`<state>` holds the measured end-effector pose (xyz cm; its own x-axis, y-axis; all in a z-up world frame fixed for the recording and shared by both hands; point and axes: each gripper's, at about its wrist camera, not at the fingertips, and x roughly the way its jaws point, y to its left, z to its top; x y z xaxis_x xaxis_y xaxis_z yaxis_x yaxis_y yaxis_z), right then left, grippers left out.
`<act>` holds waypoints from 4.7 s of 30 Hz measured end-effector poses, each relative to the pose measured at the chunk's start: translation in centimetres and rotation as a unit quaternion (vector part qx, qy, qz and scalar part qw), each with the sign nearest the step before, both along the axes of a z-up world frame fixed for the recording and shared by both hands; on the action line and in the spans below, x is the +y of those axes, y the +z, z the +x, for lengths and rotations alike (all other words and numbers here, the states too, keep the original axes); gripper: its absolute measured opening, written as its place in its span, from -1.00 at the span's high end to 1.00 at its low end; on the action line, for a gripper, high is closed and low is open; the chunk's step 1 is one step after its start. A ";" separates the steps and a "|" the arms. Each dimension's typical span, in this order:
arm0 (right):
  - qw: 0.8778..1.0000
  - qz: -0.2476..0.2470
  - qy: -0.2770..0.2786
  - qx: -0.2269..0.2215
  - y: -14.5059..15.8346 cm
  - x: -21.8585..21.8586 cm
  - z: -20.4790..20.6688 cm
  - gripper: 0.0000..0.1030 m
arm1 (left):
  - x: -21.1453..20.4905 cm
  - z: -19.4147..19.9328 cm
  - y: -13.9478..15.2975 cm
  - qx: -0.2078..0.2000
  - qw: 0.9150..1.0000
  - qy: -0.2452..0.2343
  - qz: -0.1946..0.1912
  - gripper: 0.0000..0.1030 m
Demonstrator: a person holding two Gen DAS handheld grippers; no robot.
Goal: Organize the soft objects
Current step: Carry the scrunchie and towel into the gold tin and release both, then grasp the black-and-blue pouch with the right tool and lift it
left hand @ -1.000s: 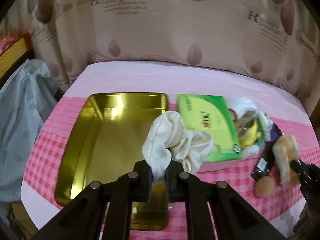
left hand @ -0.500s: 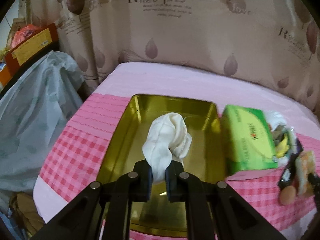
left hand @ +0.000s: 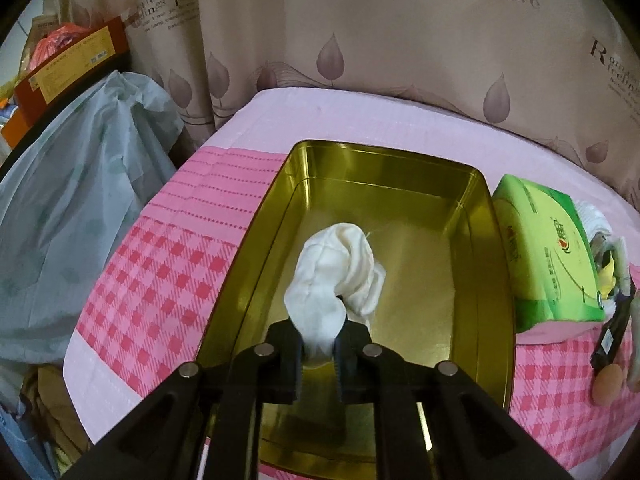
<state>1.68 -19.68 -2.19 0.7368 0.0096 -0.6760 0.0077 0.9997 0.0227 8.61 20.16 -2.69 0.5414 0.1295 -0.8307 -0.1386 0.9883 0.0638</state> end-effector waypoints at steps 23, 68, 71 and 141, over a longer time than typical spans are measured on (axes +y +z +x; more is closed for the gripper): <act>0.991 0.025 0.124 -0.032 5.5 13.4 4.5 0.76 | 2.1 -1.7 3.4 -0.069 0.997 0.036 -0.011 0.04; 0.974 0.045 0.215 0.058 0.0 27.3 12.4 0.74 | 6.4 -1.7 2.8 -0.064 0.992 0.096 -0.048 0.04; 0.976 0.049 0.208 0.037 0.9 26.6 11.5 0.68 | 6.3 -1.8 2.8 -0.065 0.992 0.096 -0.048 0.04; 0.993 0.058 -0.101 0.038 -2.5 -4.3 6.5 0.83 | 0.5 -2.6 2.6 -0.071 0.997 0.008 0.016 0.04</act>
